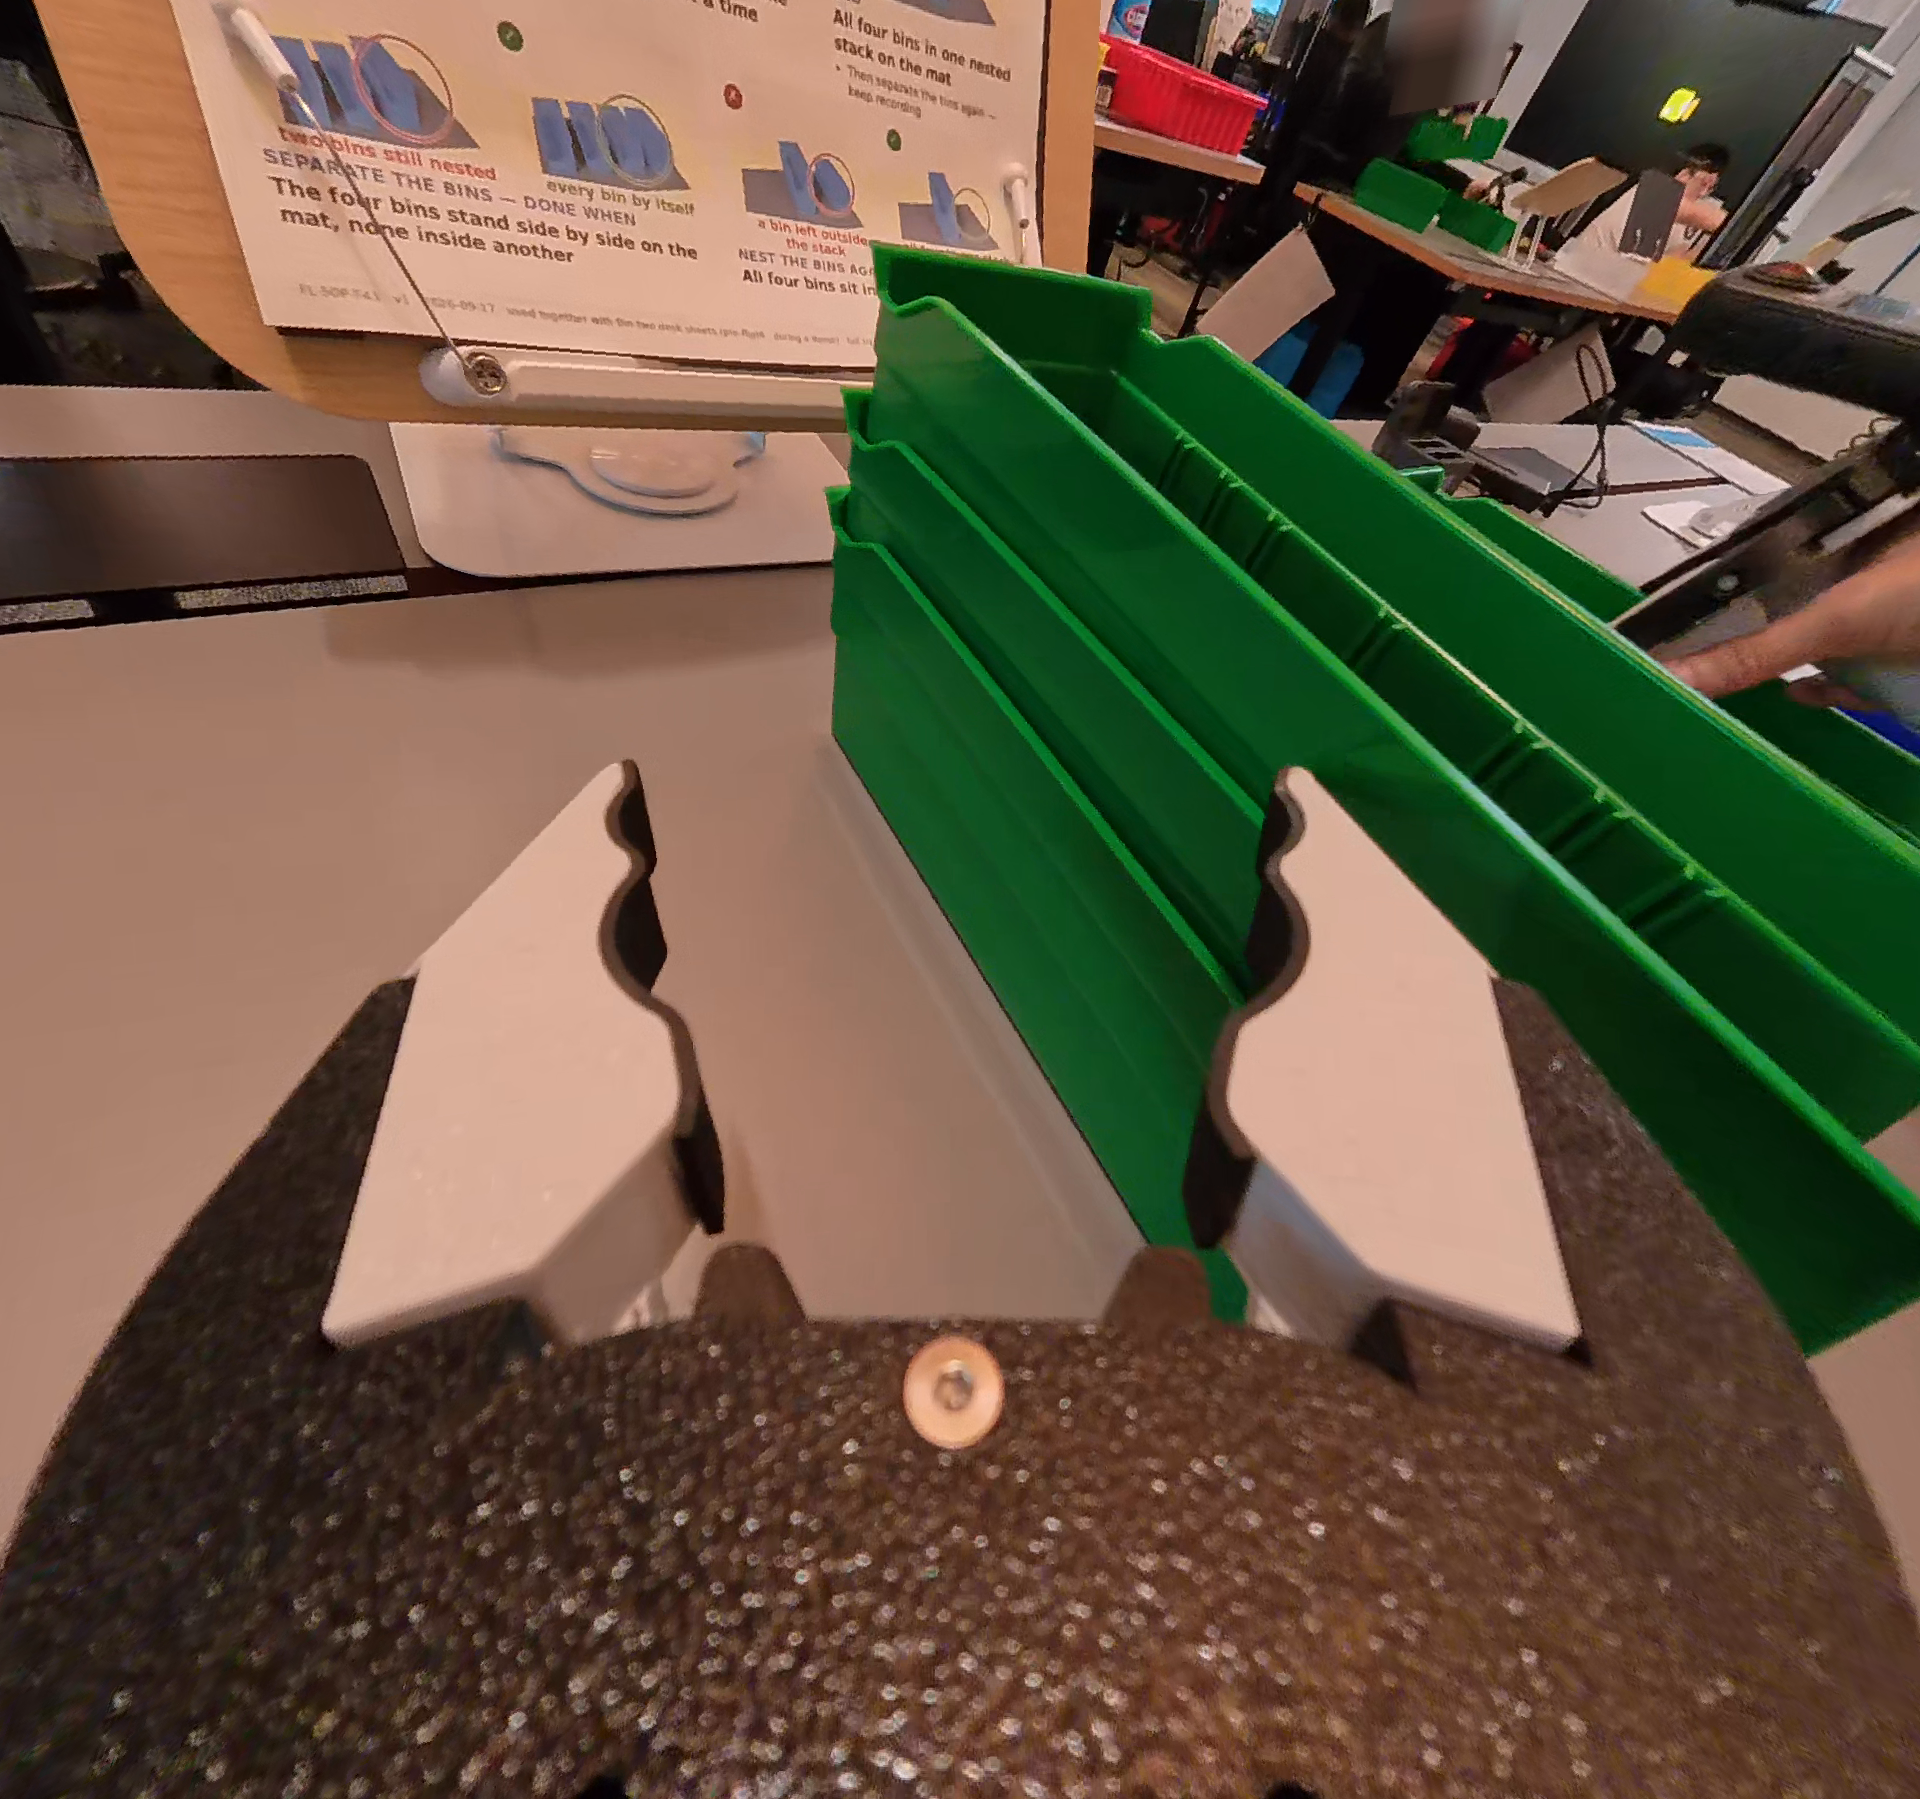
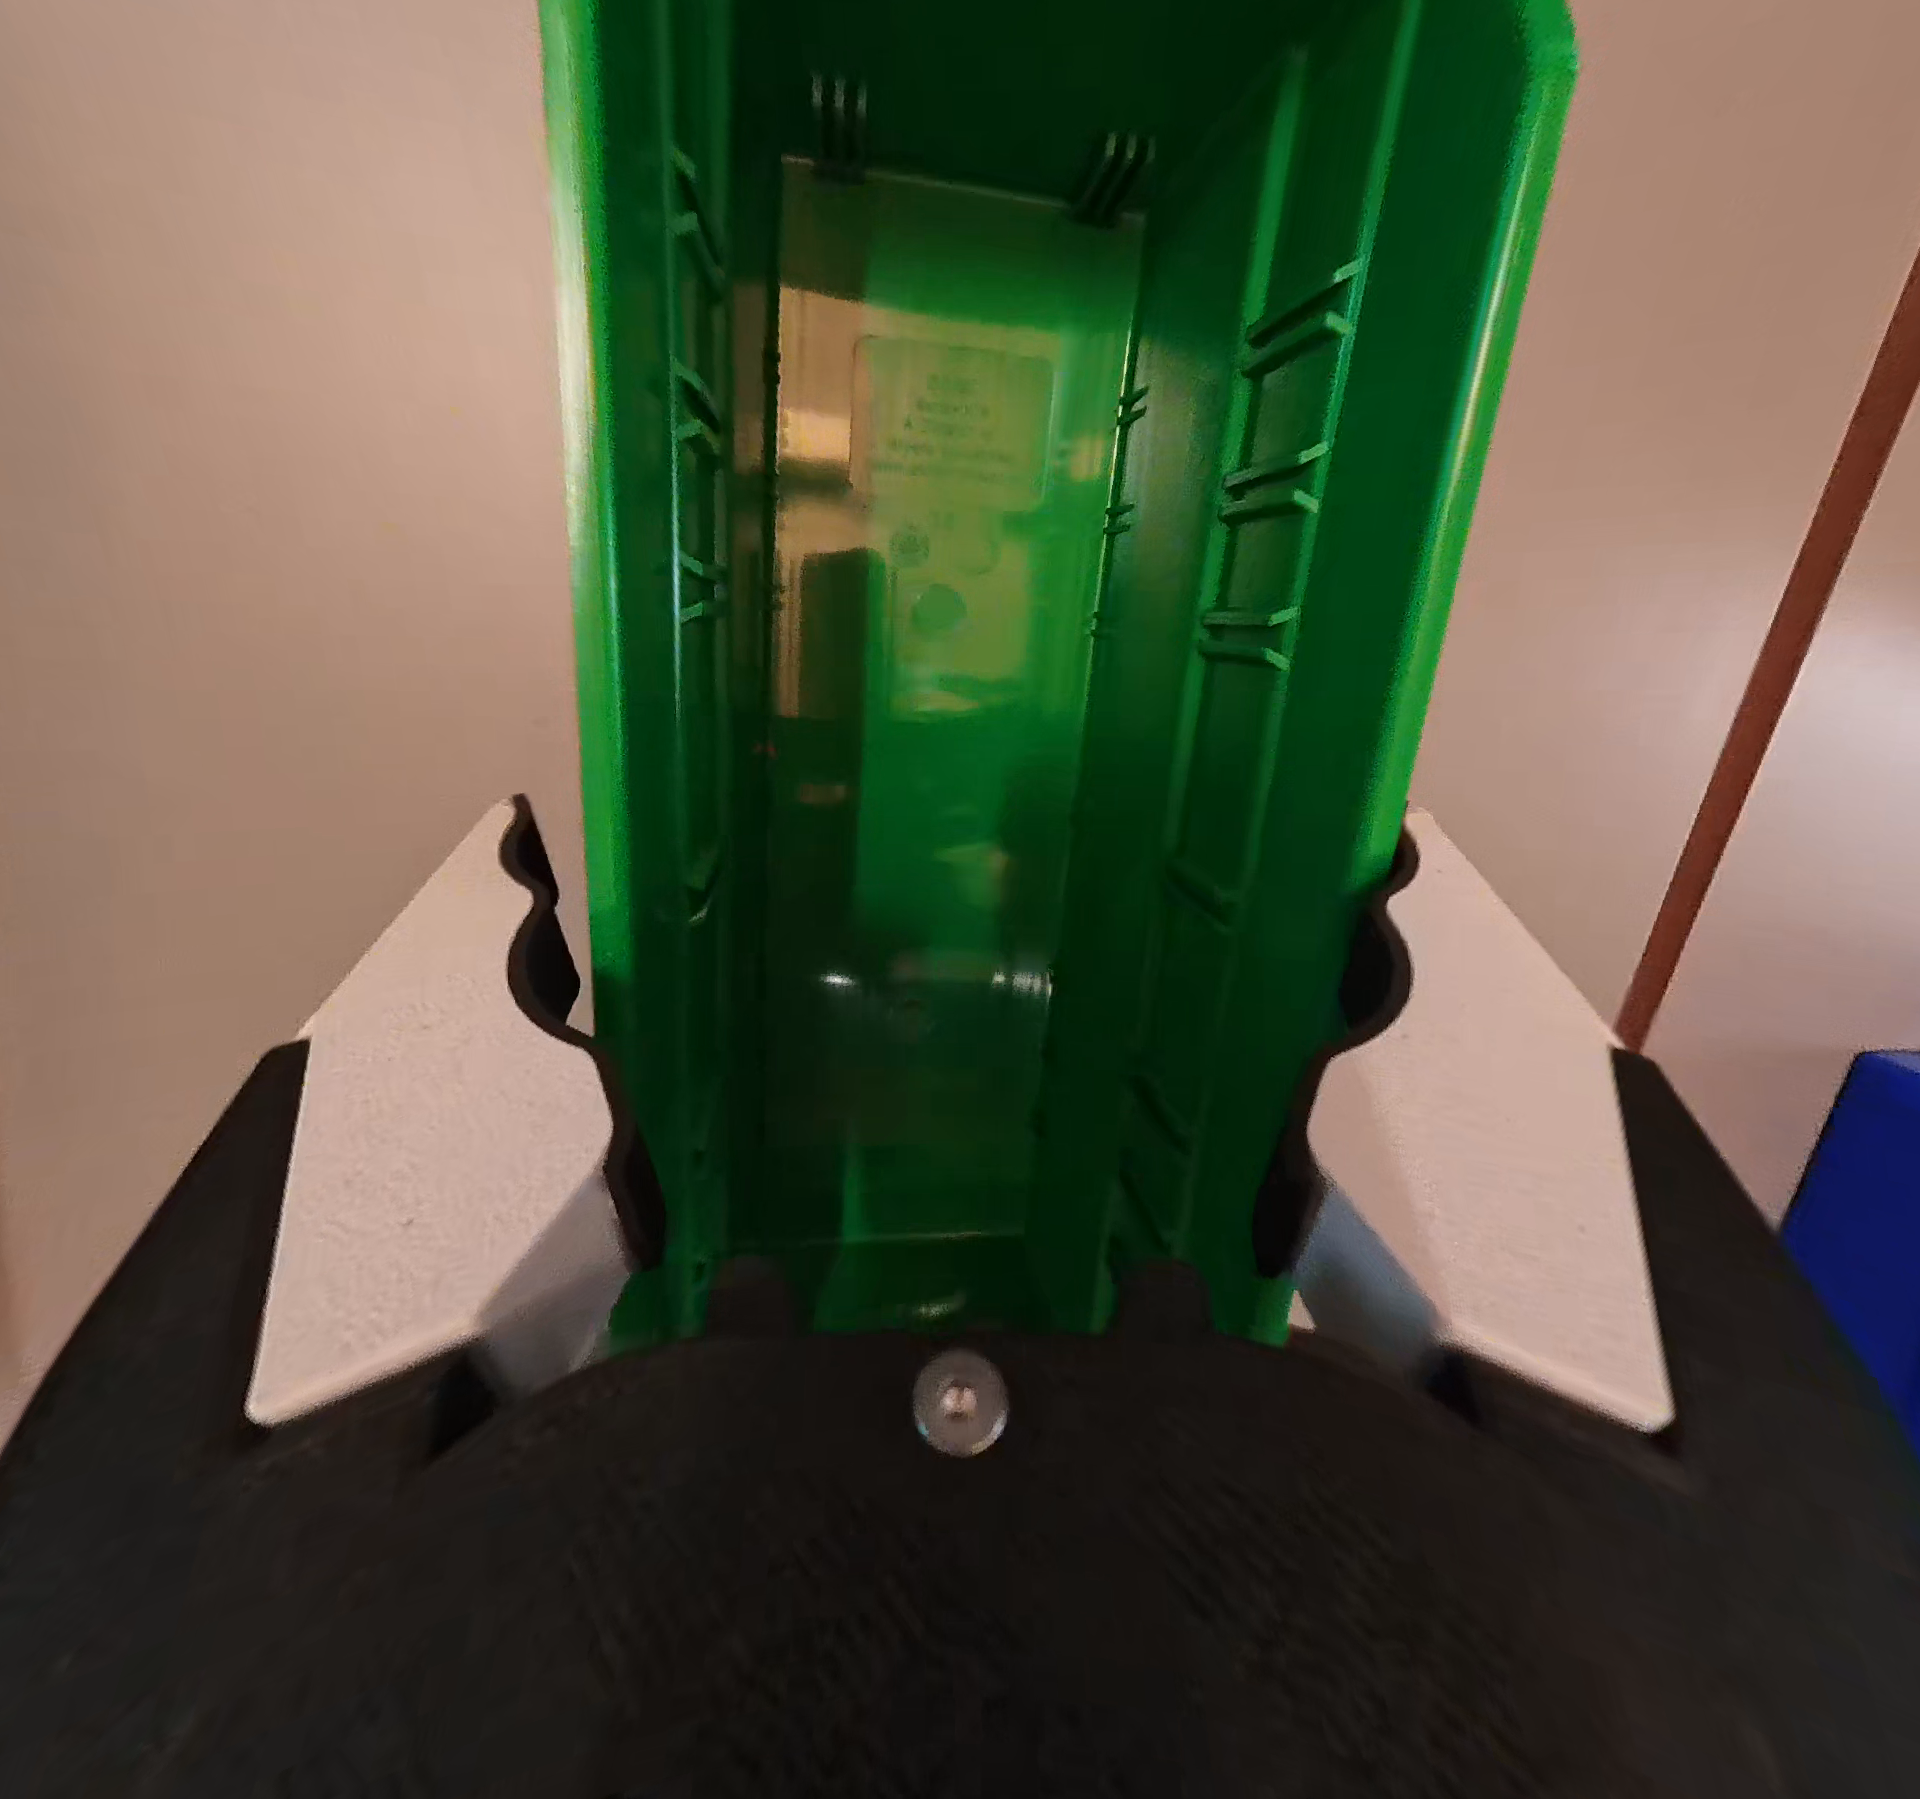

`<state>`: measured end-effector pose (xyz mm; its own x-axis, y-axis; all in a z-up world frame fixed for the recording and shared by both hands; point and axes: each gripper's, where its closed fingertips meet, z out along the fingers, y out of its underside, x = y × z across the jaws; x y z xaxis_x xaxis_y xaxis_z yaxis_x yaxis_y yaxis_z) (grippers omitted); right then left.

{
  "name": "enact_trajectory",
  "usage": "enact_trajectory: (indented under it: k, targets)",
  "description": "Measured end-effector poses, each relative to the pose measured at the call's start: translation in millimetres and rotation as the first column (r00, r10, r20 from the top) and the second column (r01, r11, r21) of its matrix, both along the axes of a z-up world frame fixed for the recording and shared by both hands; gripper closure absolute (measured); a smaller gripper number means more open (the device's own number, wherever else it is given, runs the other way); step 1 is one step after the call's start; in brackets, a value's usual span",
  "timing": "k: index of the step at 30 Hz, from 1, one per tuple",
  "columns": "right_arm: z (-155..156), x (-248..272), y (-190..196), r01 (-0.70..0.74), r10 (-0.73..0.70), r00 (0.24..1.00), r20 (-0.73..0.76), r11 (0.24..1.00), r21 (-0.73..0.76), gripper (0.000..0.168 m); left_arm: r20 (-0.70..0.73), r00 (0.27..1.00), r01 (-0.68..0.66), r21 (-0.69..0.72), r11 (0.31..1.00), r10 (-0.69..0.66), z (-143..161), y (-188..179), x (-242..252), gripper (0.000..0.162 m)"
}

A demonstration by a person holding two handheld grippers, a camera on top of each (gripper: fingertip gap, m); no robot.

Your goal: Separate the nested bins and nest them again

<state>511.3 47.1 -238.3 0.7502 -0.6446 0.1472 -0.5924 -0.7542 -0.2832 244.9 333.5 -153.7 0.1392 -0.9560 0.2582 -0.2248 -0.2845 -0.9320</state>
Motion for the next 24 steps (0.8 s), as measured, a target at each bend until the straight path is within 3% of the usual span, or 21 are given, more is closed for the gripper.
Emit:
enact_trajectory:
  k: [6, 12, 20, 24]
  targets:
    - [10, 1, 0, 0.017, -0.011, 0.996, -0.089, 0.998, 0.065, 0.031, -0.026, 1.000, 0.013, -0.002, 1.000, -0.013, -7, -2, 3, 0.048]
    - [12, 5, -4, 0.003, 0.001, 0.995, -0.103, 0.999, 0.047, 0.025, -0.027, 0.999, 0.025, -0.038, 0.999, -0.026, -10, -2, 5, 0.047]
    - [22, -8, -13, 0.002, 0.000, 0.987, -0.160, 1.000, 0.009, 0.038, 0.005, 1.000, 0.020, -0.049, 0.999, -0.019, -2, 3, 0, 0.047]
    - [12, -20, -23, 0.013, -0.020, 0.976, -0.216, 0.999, -0.037, 0.037, -0.010, 0.999, 0.037, -0.053, 0.998, -0.038, -5, -1, 2, 0.047]
